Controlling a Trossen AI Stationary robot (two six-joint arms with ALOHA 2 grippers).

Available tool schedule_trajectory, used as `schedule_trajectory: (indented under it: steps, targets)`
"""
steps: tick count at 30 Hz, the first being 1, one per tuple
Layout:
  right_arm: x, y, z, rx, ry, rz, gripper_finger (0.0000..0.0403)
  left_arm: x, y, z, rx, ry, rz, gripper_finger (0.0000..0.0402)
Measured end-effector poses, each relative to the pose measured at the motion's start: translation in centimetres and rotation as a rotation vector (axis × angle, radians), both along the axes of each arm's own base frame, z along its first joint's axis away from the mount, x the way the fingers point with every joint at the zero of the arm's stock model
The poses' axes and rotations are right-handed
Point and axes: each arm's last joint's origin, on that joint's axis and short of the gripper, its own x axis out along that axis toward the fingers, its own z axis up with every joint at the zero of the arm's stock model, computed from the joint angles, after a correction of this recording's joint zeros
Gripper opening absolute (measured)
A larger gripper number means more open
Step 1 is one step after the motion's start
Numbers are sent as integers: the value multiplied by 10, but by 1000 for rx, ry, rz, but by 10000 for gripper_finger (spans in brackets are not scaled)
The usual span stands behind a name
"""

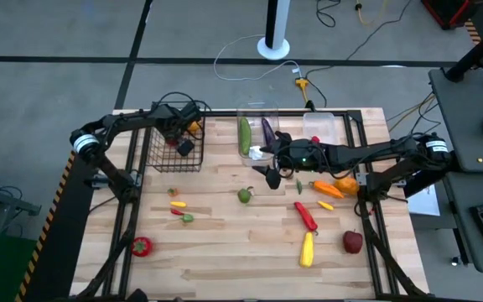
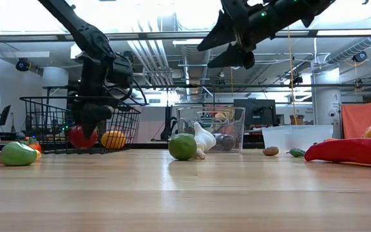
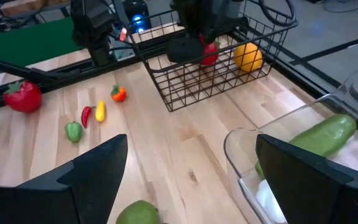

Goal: Sort produce into baskets
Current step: Put the red tomato into the black wire basket, then put the brown hog plum into the right transparent bin

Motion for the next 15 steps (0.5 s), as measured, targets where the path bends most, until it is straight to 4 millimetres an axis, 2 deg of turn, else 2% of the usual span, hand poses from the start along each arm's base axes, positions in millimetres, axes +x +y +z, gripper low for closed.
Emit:
schedule_trajectory:
  steps: [9,15]
  targets:
    - [0,0,0,37,-11,-15,345,-4,-4,16,38,-33,-26,334]
    - [-2,0,3,82,-23,-28,345,-8,-20,47,132,-158,-10,335]
